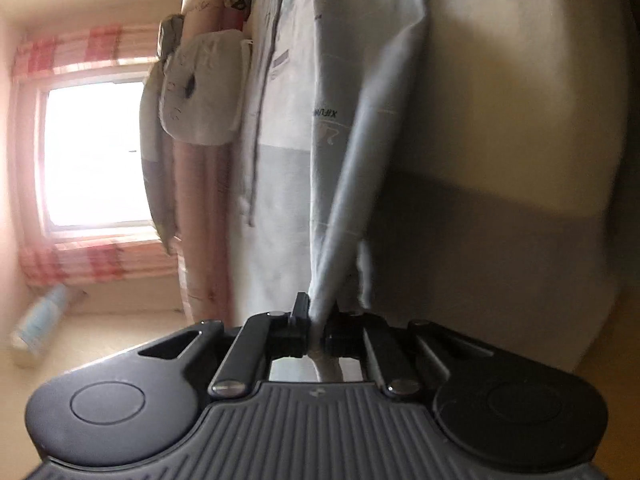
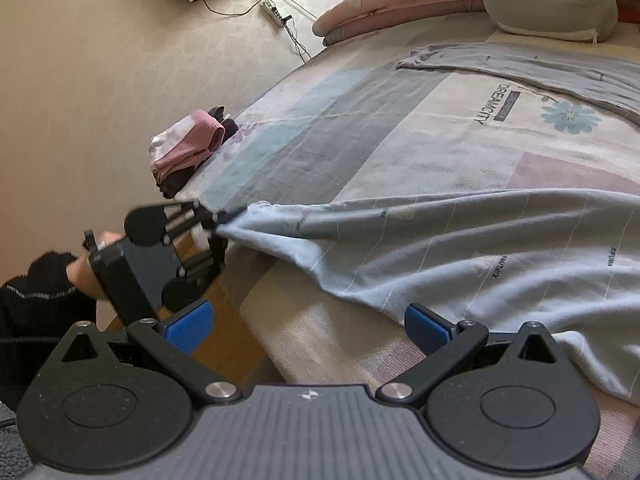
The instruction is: Fold clothes
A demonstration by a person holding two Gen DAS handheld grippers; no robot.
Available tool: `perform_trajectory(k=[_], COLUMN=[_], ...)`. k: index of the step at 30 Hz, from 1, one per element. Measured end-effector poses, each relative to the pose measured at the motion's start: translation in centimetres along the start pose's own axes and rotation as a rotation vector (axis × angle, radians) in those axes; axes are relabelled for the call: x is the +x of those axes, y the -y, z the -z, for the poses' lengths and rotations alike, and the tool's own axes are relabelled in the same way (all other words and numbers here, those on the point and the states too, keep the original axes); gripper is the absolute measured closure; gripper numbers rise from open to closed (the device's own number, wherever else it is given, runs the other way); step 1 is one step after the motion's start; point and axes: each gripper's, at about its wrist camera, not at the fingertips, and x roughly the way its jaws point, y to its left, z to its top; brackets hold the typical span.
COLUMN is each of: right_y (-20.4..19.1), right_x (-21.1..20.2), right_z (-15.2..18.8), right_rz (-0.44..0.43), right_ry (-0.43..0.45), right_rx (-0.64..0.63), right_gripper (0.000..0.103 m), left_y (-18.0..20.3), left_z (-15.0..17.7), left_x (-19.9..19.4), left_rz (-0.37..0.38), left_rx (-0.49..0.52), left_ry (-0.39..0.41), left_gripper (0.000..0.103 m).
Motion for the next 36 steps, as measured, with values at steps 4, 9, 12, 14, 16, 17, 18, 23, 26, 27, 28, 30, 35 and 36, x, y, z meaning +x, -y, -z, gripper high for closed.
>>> perform_trajectory(k=[4, 9, 12, 14, 16, 17, 18, 23, 26, 27, 28, 30, 35, 36], right_y=[0.0, -0.5, -0.5, -0.4, -0.3, -0.3, -0.3, -0.6, -0.7, -0.7, -0.7, -0.6, 0.3, 0.6], right_x=[0.0, 0.0, 0.0, -0.1, 0.0, 0.0, 0.0, -0.4, -0.9, -1.1, -1.3, -1.8, -3.3, -3.6], right_z=[0.0, 0.1, 0.3, 0.4, 0.4, 0.5, 0.5, 0.7, 0.7, 0.8, 0.9, 1.2, 1.8, 1.9], right_rz=[0.029, 0.135, 0.152, 0.146, 0.146, 0.147, 0.148, 0.156, 0.167, 0.172, 0.18, 0.198, 0.235, 0.24], right_ry=[-0.008, -0.041, -0.048, -0.042, -0.041, -0.041, -0.04, -0.033, -0.024, -0.023, -0.022, -0.022, -0.008, -0.002], right_rx=[0.002, -0.045, -0.06, -0.048, -0.04, -0.037, -0.034, -0.031, -0.029, -0.028, -0.028, -0.026, 0.006, 0.014], right_gripper=[0.0, 0.0, 0.0, 0.0, 0.0, 0.0, 0.0, 0.0, 0.0, 0.0, 0.0, 0.0, 0.0, 0.0], left_y=[-0.1, -0.7, -2.0, -2.8, -3.2, -3.3, -3.3, -2.9, -2.5, -2.4, -2.2, -1.9, -2.0, -1.9], left_z=[0.8, 1.6, 2.0, 2.0, 2.0, 2.0, 2.0, 3.3, 4.4, 4.8, 5.0, 5.0, 4.9, 5.1], left_x=[1.6, 2.4, 2.8, 3.1, 3.6, 3.8, 4.0, 5.6, 6.1, 6.3, 6.6, 7.1, 7.2, 7.1], left_rz=[-0.057, -0.096, -0.152, -0.172, -0.182, -0.185, -0.187, -0.165, -0.151, -0.145, -0.132, -0.106, -0.07, -0.07], left_rx=[0.085, 0.087, 0.041, 0.013, 0.005, 0.003, 0.001, -0.031, -0.06, -0.068, -0.073, -0.091, -0.149, -0.151], left_ry=[0.005, 0.01, 0.0, 0.002, 0.008, 0.012, 0.016, -0.027, -0.059, -0.07, -0.078, -0.088, -0.11, -0.123], left_gripper=[0.098, 0.098, 0.1, 0.1, 0.101, 0.101, 0.101, 0.101, 0.101, 0.101, 0.101, 0.1, 0.099, 0.092])
